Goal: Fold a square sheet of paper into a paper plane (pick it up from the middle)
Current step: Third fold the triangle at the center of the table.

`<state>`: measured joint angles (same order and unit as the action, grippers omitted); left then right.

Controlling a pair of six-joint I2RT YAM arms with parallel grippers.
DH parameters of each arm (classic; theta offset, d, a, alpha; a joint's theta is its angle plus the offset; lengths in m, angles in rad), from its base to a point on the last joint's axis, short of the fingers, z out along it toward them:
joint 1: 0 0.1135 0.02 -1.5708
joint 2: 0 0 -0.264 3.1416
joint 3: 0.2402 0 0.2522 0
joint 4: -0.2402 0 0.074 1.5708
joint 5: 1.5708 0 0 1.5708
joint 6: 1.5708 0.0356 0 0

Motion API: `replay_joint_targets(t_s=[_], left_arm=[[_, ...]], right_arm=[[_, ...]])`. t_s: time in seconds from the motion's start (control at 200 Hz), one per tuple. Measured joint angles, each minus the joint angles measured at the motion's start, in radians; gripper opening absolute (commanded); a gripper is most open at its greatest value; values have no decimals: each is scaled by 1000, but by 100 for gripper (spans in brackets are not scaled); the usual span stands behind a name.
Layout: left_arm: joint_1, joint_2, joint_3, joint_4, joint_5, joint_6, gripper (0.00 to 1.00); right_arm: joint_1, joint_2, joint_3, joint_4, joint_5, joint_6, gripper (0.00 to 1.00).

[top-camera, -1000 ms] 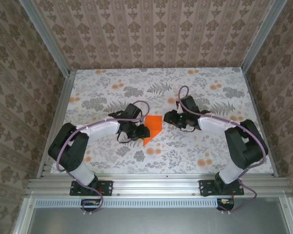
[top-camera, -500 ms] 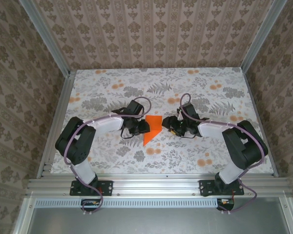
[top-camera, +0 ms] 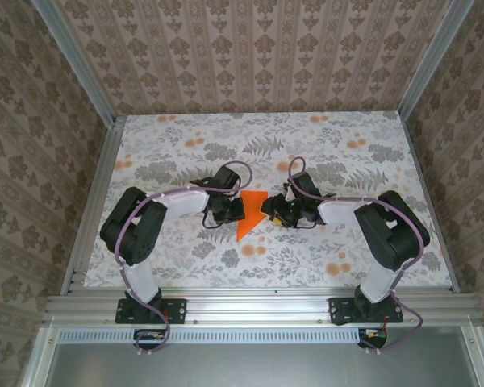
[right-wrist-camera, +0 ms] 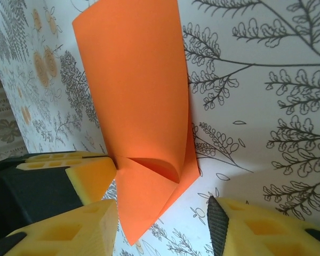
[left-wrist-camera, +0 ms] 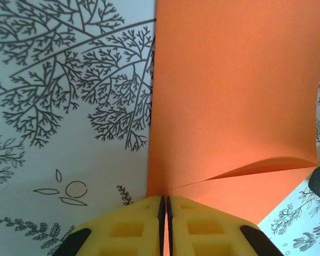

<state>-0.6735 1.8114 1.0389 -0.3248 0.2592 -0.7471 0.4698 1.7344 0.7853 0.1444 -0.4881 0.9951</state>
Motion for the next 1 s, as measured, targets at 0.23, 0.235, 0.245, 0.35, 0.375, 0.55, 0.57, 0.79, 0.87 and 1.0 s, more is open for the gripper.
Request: replay_joint_targets(t_s=[0.23,0.235,0.245,0.35,0.375,0.55,0.57,0.79,0.87,1.0], left_arm=[[0,0,0,0,-2,0,13],[0,0,0,0,-2,0,13],[0,0,0,0,-2,0,13],[0,0,0,0,-2,0,13],[0,0,0,0,-2,0,13],[0,0,0,0,-2,1,14],[0,0,0,0,-2,1,15],[0,-4,0,10,10,8,26],[1,-22,-1,10,8,14,33],[1,-110,-46,51,7,24,50]], right_arm=[[9,41,16,40,-26,26,37],[10,42,17,41,-26,27,37],[10,44,18,41,-26,28,36],[18,68,28,57,-37,34,33],[20,72,30,60,-39,34,32],[32,100,39,102,-58,47,26],[33,104,40,110,-63,50,25],[52,125,48,127,-73,59,8],[52,121,48,111,-60,60,5],[52,74,37,42,2,60,3]])
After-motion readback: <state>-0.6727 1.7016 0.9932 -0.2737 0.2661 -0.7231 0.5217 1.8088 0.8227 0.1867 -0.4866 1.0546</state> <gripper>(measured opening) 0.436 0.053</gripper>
